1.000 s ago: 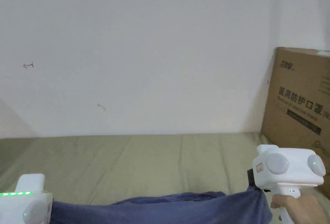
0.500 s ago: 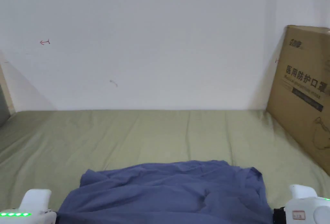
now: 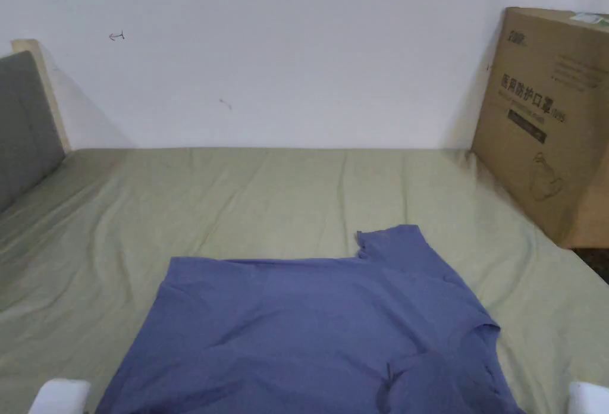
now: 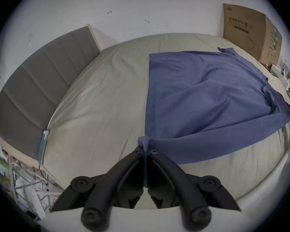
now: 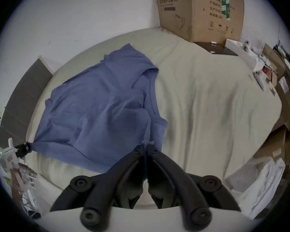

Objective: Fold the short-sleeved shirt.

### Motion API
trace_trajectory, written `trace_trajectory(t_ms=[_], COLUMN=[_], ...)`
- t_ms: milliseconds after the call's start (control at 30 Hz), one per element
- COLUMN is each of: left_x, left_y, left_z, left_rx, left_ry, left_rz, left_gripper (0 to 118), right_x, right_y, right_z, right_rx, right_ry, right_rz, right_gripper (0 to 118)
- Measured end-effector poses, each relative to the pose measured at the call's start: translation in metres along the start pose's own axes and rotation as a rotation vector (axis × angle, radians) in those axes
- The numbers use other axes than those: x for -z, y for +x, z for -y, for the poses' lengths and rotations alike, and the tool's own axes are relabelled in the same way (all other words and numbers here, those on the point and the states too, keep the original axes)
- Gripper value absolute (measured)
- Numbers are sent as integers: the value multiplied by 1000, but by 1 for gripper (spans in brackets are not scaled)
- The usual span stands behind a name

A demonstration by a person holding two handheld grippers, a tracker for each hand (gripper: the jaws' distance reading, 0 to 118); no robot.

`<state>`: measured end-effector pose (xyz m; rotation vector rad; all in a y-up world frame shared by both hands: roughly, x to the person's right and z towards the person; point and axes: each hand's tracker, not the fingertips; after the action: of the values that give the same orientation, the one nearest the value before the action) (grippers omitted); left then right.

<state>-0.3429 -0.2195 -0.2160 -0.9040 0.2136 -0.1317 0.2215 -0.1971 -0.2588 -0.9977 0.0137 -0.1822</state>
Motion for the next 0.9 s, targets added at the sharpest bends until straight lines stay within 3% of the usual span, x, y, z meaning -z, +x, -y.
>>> trace_trajectory(t_ms=[67, 167, 300, 333, 367, 400, 433, 467, 600, 633, 667, 700, 733, 767, 833, 900], left_x=[-9, -15, -16, -23, -25, -27, -30, -27, -51, -59, -68, -75, -76, -78, -78, -76], left_y=[-2, 2, 5, 9, 8, 7, 7, 3, -1, 1, 2, 4, -1, 0, 5, 8], left_z=[15, 33, 36, 33, 31, 30, 29, 31, 33, 35, 39, 43, 47, 53, 66, 79], left_rx=[-28, -54, -47, -66, -94, -125, -152, -159, -160, -159, -161, -171, -174, -177, -171, -177], left_ry=[-13, -15, -3, -7, -8, -8, -6, 2, 31, 40, 60, 94, 102, 93, 89, 26], left_rz=[7, 27, 33, 48, 64, 84, 104, 123, 186, 197, 208, 217, 230, 228, 210, 259], left_gripper=[1, 1, 5, 22, 47, 79, 108, 115, 111, 101, 84, 55, 10, 0, 0, 0], right_x=[0, 0, -5, -5, -3, -5, -7, -8, -26, -30, -35, -37, -39, -38, -32, -28], right_y=[3, 13, 8, 6, 6, 3, 0, -1, -9, -11, -13, -16, -18, -21, -28, -32], right_z=[16, 28, 28, 26, 21, 20, 20, 19, 18, 20, 22, 25, 29, 34, 41, 49], right_rx=[-21, 54, 41, 39, 37, 29, 7, -9, -17, -10, -7, -15, -25, -38, -83, -77], right_ry=[-17, -24, -7, -4, -1, 3, 10, 15, 70, 81, 106, 119, 122, 126, 95, 26], right_rz=[12, -3, 10, 13, 19, 32, 54, 60, 21, 1, -24, -44, -55, -56, -31, -66], right_gripper=[1, 1, 1, 6, 19, 43, 78, 80, 79, 79, 73, 56, 15, 0, 0, 0])
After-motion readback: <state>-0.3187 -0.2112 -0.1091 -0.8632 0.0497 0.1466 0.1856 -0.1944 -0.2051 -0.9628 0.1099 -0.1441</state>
